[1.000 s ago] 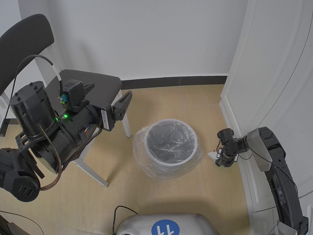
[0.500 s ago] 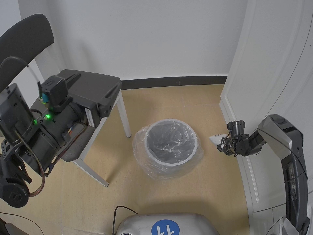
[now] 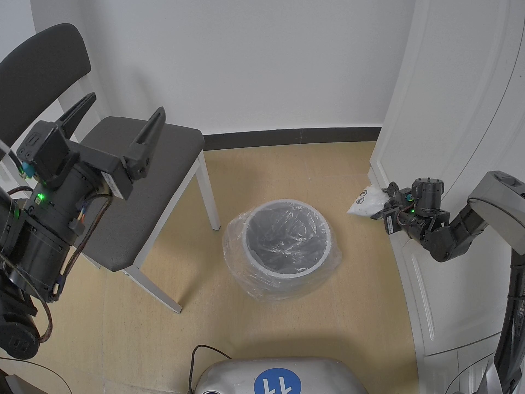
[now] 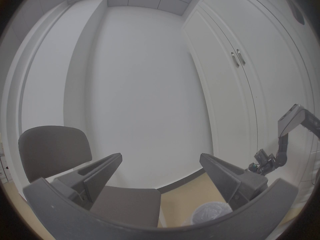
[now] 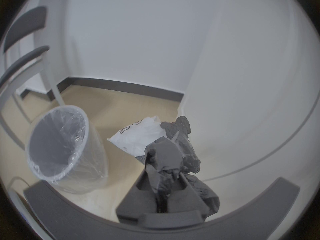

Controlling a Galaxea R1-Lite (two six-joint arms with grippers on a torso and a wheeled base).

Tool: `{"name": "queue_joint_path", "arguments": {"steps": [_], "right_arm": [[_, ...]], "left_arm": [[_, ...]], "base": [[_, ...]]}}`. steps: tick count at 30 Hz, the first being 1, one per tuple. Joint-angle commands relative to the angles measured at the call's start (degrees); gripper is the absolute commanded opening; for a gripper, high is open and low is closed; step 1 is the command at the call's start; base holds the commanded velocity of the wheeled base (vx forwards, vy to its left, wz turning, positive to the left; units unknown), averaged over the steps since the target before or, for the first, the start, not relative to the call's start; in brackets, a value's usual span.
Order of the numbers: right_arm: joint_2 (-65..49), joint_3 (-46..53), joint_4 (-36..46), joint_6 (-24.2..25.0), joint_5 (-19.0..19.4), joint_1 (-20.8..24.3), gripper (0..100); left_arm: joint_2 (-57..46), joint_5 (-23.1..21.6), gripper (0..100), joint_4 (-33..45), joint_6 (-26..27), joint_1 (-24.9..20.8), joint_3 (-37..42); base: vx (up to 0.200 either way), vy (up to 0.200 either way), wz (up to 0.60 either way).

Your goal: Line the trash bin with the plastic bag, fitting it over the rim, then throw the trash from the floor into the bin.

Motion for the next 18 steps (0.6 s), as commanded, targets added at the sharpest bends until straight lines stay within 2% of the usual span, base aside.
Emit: {"name": "queue_joint_path", "arguments": {"steps": [1, 2, 4, 5, 7, 8, 9, 10, 14, 18], "right_arm": [[-9.52, -0.64, -0.42, -11.3, 0.71, -0.05, 0], [-9.78, -1.43, -0.51, -15.26, 1.42, 0.04, 0], [-9.96, -2.04, -0.86, -19.3, 3.97, -0.14, 0], [-10.31, -3.1, -0.95, -25.46, 8.01, -0.4, 0], [-10.84, -4.77, -0.6, -31.78, 10.29, -0.31, 0], [-11.01, -5.65, -0.42, -35.3, 10.91, -0.05, 0], [-11.1, -5.91, -0.42, -36.27, 11.09, 0.13, 0], [-11.28, -7.14, -0.34, -41.36, 11.52, 1.18, 0], [-11.1, -8.99, -0.51, -52.35, 11.88, 4.7, 0], [-9.87, -10.66, -0.42, -68.52, 17.06, 7.07, 0]], "left_arm": [[-5.5, -0.1, 100, -1.22, 1.27, 0.39, 2.16], [-6.03, -0.18, 100, -1.22, 1.71, 0.39, 2.51], [-6.12, -0.18, 100, -1.22, 2.06, 0.39, 2.69], [-6.29, -0.18, 100, -1.31, 2.23, 0.39, 2.78], [-6.73, -0.18, 100, -1.31, 2.15, 0.56, 2.78], [-6.99, -0.18, 100, -1.31, 2.15, 0.74, 2.78], [-7.08, -0.18, 100, -1.31, 2.23, 0.83, 2.78], [-7.7, -0.27, 100, -1.31, 2.23, 1.53, 2.78], [-9.19, -0.36, 100, -1.31, 2.06, 4.34, 2.42], [-9.37, -0.45, 100, -1.31, 1.62, 8.12, 1.81]], "base": [[0.0, 0.0, 0.0], [0.0, 0.0, 0.0], [0.0, 0.0, 0.0], [0.0, 0.0, 0.0], [0.0, 0.0, 0.0], [0.0, 0.0, 0.0], [0.0, 0.0, 0.0], [0.0, 0.0, 0.0], [0.0, 0.0, 0.0], [0.0, 0.0, 0.0]]}}
